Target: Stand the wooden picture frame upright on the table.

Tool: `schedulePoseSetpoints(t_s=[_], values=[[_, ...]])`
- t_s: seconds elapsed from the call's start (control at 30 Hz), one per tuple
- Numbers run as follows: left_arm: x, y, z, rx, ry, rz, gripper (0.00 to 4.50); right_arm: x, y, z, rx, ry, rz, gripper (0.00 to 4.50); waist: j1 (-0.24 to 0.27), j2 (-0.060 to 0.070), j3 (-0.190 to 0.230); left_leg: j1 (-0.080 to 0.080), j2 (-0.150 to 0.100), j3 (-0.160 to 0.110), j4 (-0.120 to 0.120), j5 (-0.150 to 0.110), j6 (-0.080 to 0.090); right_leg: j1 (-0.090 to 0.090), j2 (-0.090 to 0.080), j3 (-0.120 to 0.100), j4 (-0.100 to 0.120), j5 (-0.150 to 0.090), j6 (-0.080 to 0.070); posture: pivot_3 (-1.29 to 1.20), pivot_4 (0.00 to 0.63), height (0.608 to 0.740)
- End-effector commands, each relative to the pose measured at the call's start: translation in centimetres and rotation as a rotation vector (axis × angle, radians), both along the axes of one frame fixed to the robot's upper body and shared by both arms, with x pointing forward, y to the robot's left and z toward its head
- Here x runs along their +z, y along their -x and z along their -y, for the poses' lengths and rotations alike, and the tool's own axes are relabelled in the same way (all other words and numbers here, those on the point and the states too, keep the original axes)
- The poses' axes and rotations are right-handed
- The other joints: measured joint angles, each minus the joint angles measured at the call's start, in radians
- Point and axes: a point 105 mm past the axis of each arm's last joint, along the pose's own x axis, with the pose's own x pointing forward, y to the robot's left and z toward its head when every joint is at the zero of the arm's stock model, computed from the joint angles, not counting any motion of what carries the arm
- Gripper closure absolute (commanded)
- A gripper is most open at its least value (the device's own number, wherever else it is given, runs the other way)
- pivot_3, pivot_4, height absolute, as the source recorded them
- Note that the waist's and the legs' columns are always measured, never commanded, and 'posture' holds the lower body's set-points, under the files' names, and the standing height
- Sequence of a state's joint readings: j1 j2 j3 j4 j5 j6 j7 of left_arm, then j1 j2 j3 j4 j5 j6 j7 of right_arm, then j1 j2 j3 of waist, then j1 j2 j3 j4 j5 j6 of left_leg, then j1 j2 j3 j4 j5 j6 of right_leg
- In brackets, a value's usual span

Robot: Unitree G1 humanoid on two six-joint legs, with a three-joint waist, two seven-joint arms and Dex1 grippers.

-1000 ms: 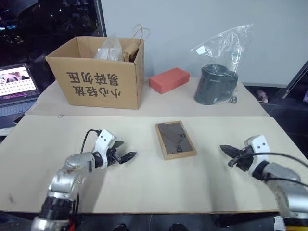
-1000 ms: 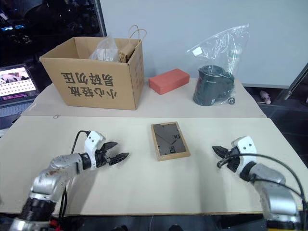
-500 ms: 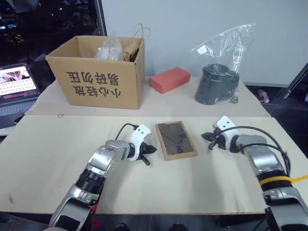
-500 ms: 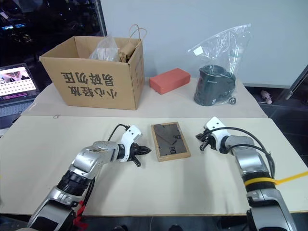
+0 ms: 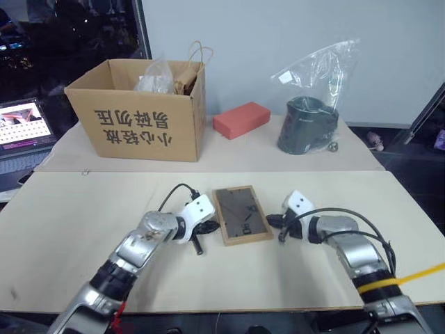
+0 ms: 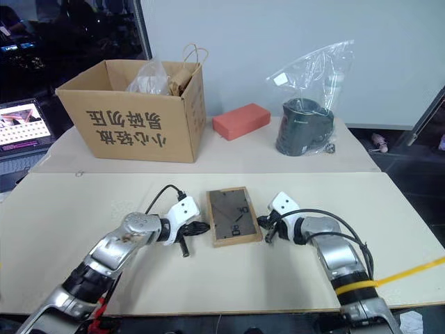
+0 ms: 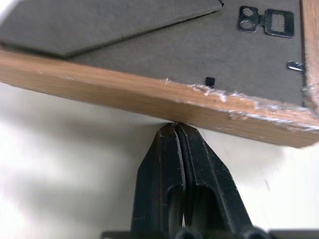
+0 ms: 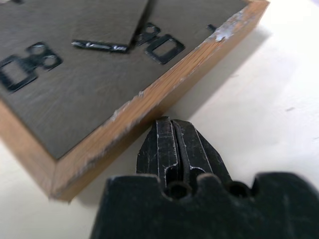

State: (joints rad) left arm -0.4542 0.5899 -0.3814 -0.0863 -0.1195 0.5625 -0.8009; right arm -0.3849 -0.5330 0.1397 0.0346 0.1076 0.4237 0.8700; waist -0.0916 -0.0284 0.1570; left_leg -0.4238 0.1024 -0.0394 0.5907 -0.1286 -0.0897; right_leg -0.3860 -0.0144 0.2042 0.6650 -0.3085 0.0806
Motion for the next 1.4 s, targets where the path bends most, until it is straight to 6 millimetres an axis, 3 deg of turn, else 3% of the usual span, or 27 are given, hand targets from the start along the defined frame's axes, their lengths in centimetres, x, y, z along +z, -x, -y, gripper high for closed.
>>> schedulePoseSetpoints(t_s=[0.03, 0.27, 0.33, 0.47, 0.53, 0.67, 0.77, 0.83, 0.97, 1.13, 1.27, 1.3, 1.4], values=[[-6.7, 4.5, -4.1, 0.038, -0.157, -0.257, 4.4, 0.8, 3.4, -2.4, 0.075, -0.063, -0.04, 4.5, -0.009, -0.001, -0.009, 0.001, 0.0, 0.0, 0.0, -0.001, 0.001, 0.001, 0.0, 0.0, 0.0, -0.001, -0.001, 0.0, 0.15, 0.716], [-7.0, 6.7, -4.6, 0.064, -0.119, -0.33, 4.4, 0.8, 5.6, -3.9, 0.035, -0.074, -0.063, 4.5, -0.034, 0.0, -0.022, 0.009, 0.0, 0.0, 0.0, -0.004, 0.004, 0.003, 0.0, 0.0, 0.001, -0.008, -0.01, 0.0, 0.15, 0.716], [-6.8, 7.3, -4.9, 0.079, -0.095, -0.37, 4.4, 0.4, 5.4, -2.8, 0.001, -0.041, -0.071, 4.5, -0.034, -0.001, -0.023, 0.011, 0.0, 0.0, 0.0, -0.005, 0.003, 0.003, 0.0, 0.001, 0.001, -0.009, -0.011, 0.0, 0.15, 0.716], [-6.1, 7.1, -7.3, 0.189, -0.048, -0.428, 4.4, 0.5, 4.5, 0.8, -0.082, 0.017, -0.07, 4.5, -0.034, -0.001, -0.023, 0.01, 0.0, 0.0, 0.0, -0.007, 0.0, 0.003, 0.0, 0.001, 0.0, -0.01, -0.011, 0.0, 0.15, 0.716], [-3.4, 4.8, -9.0, 0.376, 0.17, -0.472, 4.4, 1.3, 3.8, 3.4, -0.122, 0.038, -0.057, 4.5, -0.035, -0.001, -0.023, 0.009, 0.0, 0.0, 0.0, -0.008, 0.001, 0.002, 0.0, 0.001, 0.0, -0.011, -0.011, 0.0, 0.15, 0.716], [1.6, 2.6, -9.9, 0.529, 0.589, -0.644, 4.4, 2.7, 2.2, 6.1, -0.15, 0.046, -0.025, 4.5, -0.037, -0.003, -0.018, 0.005, 0.0, -0.002, 0.0, -0.008, 0.002, 0.0, 0.001, 0.001, 0.003, -0.009, -0.007, 0.0, 0.15, 0.716], [2.1, 3.4, -8.7, 0.504, 0.7, -0.921, 4.4, 2.9, 1.4, 5.6, -0.106, 0.04, -0.018, 4.5, -0.037, -0.009, -0.009, 0.002, -0.001, -0.005, 0.002, -0.008, 0.002, -0.002, 0.003, 0.001, 0.003, -0.007, -0.006, 0.0, 0.15, 0.716], [3.2, 3.6, -7.5, 0.389, 0.798, -1.031, 4.4, 2.5, 1.2, 4.5, -0.053, 0.041, -0.025, 4.5, -0.035, -0.009, -0.008, -0.001, -0.002, -0.007, 0.004, -0.008, 0.001, -0.002, 0.003, 0.0, 0.001, -0.005, -0.003, 0.0, 0.15, 0.716], [4.0, 3.8, -6.9, 0.34, 0.829, -1.079, 3.4, 1.7, 1.2, 2.4, 0.033, 0.024, -0.051, 4.5, -0.028, -0.009, -0.007, -0.004, -0.002, -0.01, 0.001, -0.01, -0.002, -0.003, 0.003, -0.002, 0.0, -0.007, -0.003, 0.0, 0.15, 0.716], [3.8, 4.2, -6.4, 0.351, 0.785, -1.082, 1.64, 1.0, 1.5, 0.5, 0.102, -0.017, -0.087, 4.5, -0.016, -0.007, -0.006, -0.008, -0.002, -0.013, 0.001, -0.012, -0.004, -0.004, 0.003, -0.006, 0.0, -0.006, -0.008, 0.0, 0.15, 0.716], [3.3, 4.4, -4.3, 0.313, 0.783, -1.114, 0.29, 0.7, 1.7, -0.4, 0.118, -0.064, -0.11, 4.5, -0.001, -0.007, -0.006, -0.007, -0.002, -0.014, 0.002, -0.011, -0.005, -0.004, 0.003, -0.006, 0.0, -0.007, -0.007, 0.0, 0.15, 0.716], [3.1, 4.3, -3.7, 0.309, 0.791, -1.122, 0.06, 0.6, 1.7, -0.6, 0.122, -0.069, -0.111, 4.5, 0.004, -0.007, -0.006, -0.007, -0.002, -0.014, 0.002, -0.011, -0.005, -0.004, 0.003, -0.006, 0.0, -0.007, -0.006, 0.0, 0.15, 0.716], [2.9, 3.8, -1.4, 0.279, 0.808, -1.143, 0.06, 0.6, 1.7, -1.5, 0.132, -0.095, -0.106, 4.5, 0.018, -0.007, -0.006, -0.007, -0.002, -0.014, 0.003, -0.01, -0.007, -0.003, 0.003, -0.007, 0.0, -0.008, -0.005, 0.0, 0.15, 0.716]])
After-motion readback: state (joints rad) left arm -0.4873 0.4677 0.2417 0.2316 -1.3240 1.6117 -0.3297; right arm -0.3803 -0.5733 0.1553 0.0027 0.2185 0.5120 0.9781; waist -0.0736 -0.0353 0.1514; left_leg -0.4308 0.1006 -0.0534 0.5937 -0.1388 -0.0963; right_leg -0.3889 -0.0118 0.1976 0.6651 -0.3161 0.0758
